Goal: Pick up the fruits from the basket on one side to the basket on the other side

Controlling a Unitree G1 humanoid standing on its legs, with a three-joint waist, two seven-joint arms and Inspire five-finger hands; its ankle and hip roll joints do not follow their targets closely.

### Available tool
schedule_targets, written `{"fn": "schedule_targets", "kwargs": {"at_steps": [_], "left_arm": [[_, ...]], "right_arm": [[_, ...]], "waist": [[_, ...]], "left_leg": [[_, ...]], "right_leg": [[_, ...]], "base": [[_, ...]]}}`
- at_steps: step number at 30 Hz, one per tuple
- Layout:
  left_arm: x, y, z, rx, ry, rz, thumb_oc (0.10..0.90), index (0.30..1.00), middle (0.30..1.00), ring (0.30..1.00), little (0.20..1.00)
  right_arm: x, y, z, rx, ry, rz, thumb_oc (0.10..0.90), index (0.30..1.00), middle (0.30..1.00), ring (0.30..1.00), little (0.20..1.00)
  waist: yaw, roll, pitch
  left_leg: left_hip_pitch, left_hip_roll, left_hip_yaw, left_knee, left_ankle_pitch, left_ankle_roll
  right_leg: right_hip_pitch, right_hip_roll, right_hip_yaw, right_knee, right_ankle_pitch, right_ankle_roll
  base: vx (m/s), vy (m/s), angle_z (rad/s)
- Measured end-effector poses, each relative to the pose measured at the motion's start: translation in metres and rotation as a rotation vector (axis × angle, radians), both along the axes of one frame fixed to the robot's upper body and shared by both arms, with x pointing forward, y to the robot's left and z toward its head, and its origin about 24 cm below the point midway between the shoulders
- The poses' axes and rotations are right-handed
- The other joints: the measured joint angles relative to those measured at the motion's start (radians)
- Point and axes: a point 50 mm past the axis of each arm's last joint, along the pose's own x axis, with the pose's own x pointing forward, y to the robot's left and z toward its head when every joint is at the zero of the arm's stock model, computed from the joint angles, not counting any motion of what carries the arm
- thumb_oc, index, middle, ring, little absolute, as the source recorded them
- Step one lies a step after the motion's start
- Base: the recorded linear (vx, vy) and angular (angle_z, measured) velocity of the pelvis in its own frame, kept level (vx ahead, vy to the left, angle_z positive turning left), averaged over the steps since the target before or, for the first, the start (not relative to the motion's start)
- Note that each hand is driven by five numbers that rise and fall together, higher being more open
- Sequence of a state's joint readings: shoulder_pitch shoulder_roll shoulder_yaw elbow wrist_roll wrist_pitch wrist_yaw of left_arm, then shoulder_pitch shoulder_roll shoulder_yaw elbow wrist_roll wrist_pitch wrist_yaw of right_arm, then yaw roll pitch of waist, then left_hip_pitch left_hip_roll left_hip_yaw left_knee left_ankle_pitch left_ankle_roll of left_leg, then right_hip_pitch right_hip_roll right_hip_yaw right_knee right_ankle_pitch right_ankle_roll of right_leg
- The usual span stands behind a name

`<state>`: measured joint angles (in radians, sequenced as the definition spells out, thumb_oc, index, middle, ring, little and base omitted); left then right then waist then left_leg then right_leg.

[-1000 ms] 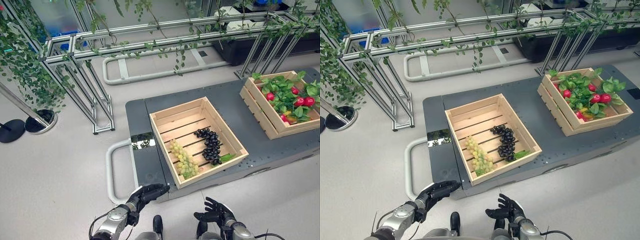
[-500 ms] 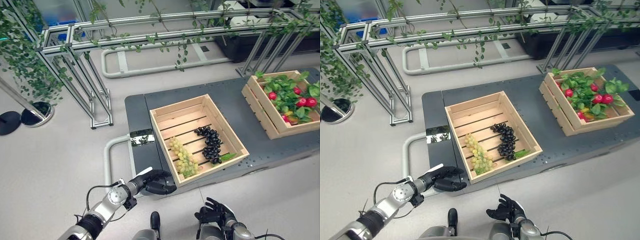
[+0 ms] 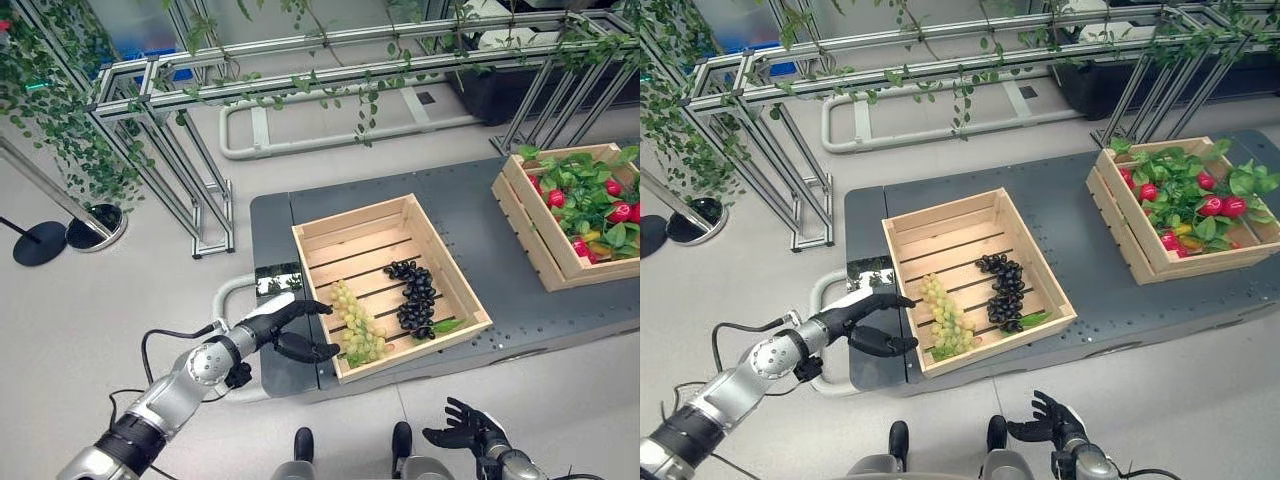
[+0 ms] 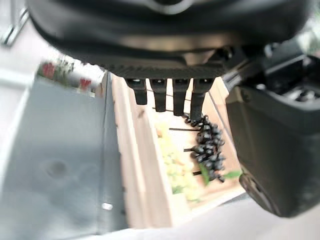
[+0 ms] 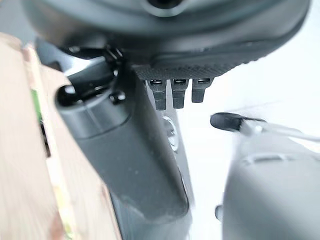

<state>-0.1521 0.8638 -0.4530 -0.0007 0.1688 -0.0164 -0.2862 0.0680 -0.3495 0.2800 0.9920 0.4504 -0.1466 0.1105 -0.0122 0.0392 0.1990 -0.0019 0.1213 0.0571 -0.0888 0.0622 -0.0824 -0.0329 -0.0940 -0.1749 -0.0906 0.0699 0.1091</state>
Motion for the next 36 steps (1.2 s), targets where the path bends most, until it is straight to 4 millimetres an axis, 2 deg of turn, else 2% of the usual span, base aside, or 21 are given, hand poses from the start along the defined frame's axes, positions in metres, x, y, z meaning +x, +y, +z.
{"fn": "schedule_targets", "kwargs": {"at_steps": [6,11,14,19,22,25,28,29,31,33,36], "left_arm": [[0.003,0.022,0.014,0.22,-0.08,0.033,0.8,0.9,0.9,0.9,0.9],[0.016,0.039,0.051,0.213,-0.377,0.145,0.8,0.9,0.9,0.9,0.9],[0.017,0.031,0.058,0.202,-0.504,0.108,0.8,0.9,0.9,0.9,0.9],[0.024,-0.001,0.036,0.223,-0.656,0.007,0.8,0.9,0.9,0.9,0.9],[0.036,-0.018,0.029,0.265,-0.736,-0.066,0.8,0.9,0.9,0.9,0.9],[0.047,-0.023,0.032,0.297,-0.783,-0.084,0.8,0.9,0.9,0.9,0.9],[0.065,-0.035,0.052,0.366,-0.914,-0.129,0.8,0.9,0.9,0.9,0.9],[0.075,-0.039,0.064,0.414,-0.967,-0.15,0.8,0.9,0.9,0.9,0.9],[0.088,-0.04,0.074,0.468,-1.009,-0.148,0.8,0.9,0.9,0.9,0.9],[0.096,-0.041,0.08,0.513,-1.024,-0.144,0.8,0.9,0.9,0.9,0.9],[0.096,-0.045,0.08,0.543,-1.041,-0.175,0.8,0.9,0.9,0.9,0.9]], "right_arm": [[-0.007,0.0,-0.002,0.004,0.017,-0.003,0.8,0.9,0.9,0.9,0.9],[-0.007,0.0,-0.001,0.004,0.003,-0.002,0.8,0.9,0.9,0.9,0.9],[-0.005,0.001,-0.001,0.004,-0.014,0.001,0.8,0.9,0.9,0.9,0.9],[0.0,0.004,0.001,0.013,-0.039,0.029,0.8,0.9,0.9,0.9,0.9],[0.016,0.011,0.005,0.037,-0.079,0.063,0.8,0.9,0.9,0.9,0.9],[0.033,0.018,0.012,0.057,-0.13,0.094,0.8,0.9,0.9,0.9,0.9],[0.058,0.025,0.024,0.075,-0.208,0.118,0.8,0.9,0.9,0.9,0.9],[0.073,0.026,0.032,0.063,-0.243,0.159,0.8,0.9,0.9,0.9,0.9],[0.092,0.028,0.042,0.061,-0.296,0.178,0.8,0.9,0.9,0.9,0.9],[0.105,0.03,0.05,0.058,-0.341,0.19,0.8,0.9,0.9,0.9,0.9],[0.109,0.027,0.054,0.045,-0.355,0.194,0.8,0.9,0.9,0.9,0.9]], "waist": [[0.002,0.023,-0.003],[0.005,0.028,-0.001],[0.001,0.03,0.0],[-0.012,0.027,0.004],[-0.025,0.018,0.028],[-0.054,0.008,0.074],[-0.067,-0.003,0.151],[-0.07,-0.008,0.188],[-0.084,-0.009,0.234],[-0.102,-0.01,0.281],[-0.114,-0.009,0.29]], "left_leg": [[-0.009,-0.004,0.0,0.0,0.002,0.003],[-0.009,-0.005,-0.001,0.0,0.001,0.003],[-0.009,-0.006,0.0,0.0,0.001,0.003],[-0.019,-0.008,0.018,0.0,0.002,0.002],[-0.052,-0.007,0.034,0.01,0.005,0.001],[-0.063,-0.005,0.039,0.016,0.007,0.0],[-0.115,-0.006,0.039,0.062,0.006,0.0],[-0.146,-0.007,0.04,0.092,0.003,0.003],[-0.17,-0.008,0.041,0.112,0.002,0.003],[-0.173,-0.007,0.044,0.125,0.002,0.002],[-0.184,-0.007,0.055,0.133,0.001,0.003]], "right_leg": [[-0.01,-0.006,-0.004,-0.004,0.002,0.003],[-0.009,-0.007,-0.003,-0.004,0.001,0.004],[-0.01,-0.007,-0.001,-0.004,0.002,0.004],[-0.032,0.0,0.009,0.001,0.004,0.005],[-0.072,0.003,0.034,0.002,0.02,0.0],[-0.083,0.004,0.036,0.003,0.025,-0.001],[-0.143,0.003,0.054,0.055,0.021,-0.006],[-0.18,-0.002,0.058,0.094,0.013,-0.009],[-0.214,-0.004,0.063,0.129,0.009,-0.012],[-0.225,-0.005,0.067,0.156,0.002,-0.014],[-0.253,-0.005,0.084,0.187,-0.003,-0.015]], "base": [[0.03,0.021,0.0],[0.06,-0.002,0.01],[0.04,-0.021,-0.01],[-0.03,-0.027,-0.11],[-0.08,-0.021,-0.19],[-0.11,-0.007,-0.08],[-0.16,0.019,-0.07],[-0.08,0.027,-0.04],[-0.05,0.019,-0.07],[-0.04,0.03,-0.05],[-0.1,0.028,-0.08]]}}
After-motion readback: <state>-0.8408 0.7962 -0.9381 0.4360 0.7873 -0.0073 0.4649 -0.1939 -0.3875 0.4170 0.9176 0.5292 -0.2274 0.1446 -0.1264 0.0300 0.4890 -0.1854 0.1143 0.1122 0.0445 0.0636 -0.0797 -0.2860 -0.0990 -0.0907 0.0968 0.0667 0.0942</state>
